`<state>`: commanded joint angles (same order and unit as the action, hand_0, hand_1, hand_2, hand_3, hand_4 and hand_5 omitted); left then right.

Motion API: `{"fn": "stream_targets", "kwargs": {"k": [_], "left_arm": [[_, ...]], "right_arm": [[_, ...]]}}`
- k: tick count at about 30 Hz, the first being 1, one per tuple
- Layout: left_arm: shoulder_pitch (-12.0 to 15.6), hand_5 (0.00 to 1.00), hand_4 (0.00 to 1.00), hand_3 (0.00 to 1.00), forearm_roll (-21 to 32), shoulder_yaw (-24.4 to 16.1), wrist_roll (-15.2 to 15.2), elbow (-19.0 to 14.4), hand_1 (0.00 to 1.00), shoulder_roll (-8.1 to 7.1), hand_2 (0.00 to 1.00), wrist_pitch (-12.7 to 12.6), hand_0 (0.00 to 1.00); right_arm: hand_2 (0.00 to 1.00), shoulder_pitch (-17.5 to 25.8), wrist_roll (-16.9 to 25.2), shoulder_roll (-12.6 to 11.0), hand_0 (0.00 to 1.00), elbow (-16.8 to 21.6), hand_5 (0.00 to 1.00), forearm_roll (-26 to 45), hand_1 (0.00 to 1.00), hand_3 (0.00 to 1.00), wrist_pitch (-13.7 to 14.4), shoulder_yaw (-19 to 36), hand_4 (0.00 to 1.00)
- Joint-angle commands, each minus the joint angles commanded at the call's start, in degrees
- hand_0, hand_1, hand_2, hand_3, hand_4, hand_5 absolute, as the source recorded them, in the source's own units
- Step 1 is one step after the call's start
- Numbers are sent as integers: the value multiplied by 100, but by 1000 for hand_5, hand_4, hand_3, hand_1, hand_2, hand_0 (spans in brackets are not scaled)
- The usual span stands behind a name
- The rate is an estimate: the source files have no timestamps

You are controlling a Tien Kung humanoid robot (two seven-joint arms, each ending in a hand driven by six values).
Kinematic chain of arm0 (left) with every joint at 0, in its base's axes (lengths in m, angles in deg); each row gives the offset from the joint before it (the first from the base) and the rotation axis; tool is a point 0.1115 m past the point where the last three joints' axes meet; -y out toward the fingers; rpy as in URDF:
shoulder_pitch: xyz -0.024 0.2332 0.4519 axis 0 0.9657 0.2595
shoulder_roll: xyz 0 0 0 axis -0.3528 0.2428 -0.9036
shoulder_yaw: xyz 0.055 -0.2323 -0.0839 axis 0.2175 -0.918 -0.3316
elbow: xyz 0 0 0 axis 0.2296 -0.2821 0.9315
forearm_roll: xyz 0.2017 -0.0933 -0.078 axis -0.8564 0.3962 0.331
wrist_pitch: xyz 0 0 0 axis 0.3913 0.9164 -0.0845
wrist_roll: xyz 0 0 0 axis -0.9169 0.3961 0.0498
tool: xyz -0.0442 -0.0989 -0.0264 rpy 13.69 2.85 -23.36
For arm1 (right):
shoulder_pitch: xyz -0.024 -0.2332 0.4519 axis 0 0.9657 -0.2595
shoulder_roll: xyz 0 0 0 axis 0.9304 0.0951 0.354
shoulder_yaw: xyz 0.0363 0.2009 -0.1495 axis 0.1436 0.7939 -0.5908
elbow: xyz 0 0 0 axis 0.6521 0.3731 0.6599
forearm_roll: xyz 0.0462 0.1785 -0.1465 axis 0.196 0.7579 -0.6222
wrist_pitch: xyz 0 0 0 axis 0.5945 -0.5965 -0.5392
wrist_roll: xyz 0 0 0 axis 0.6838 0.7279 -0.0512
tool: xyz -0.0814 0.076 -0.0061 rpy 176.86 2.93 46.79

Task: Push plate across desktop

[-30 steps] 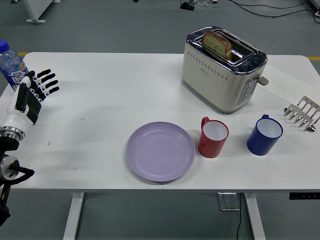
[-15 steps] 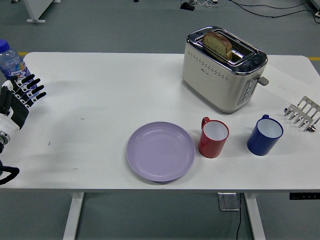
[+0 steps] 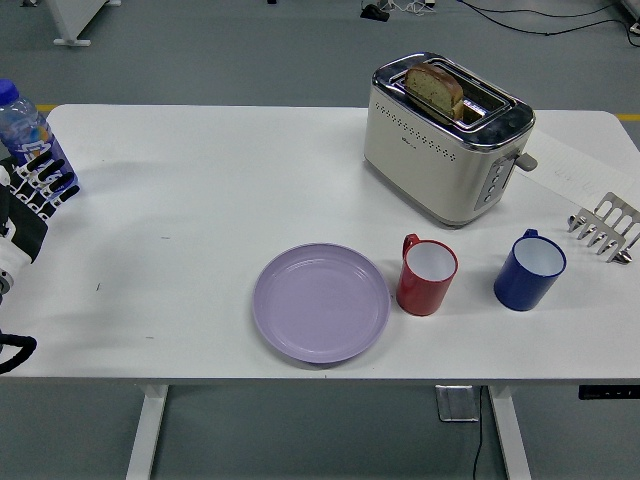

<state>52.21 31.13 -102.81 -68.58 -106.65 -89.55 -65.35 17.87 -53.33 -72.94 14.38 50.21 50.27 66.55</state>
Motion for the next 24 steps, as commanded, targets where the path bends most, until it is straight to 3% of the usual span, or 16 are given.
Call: {"fn": "stream_targets", "kwargs": {"k": [24], "left_arm": [[68,998,540,717,-57,-11,-133,50,765,22,767,64,689]], "right_arm": [[767,37,-43,16,684,0,314,-58,684,716,13,33,343]]}}
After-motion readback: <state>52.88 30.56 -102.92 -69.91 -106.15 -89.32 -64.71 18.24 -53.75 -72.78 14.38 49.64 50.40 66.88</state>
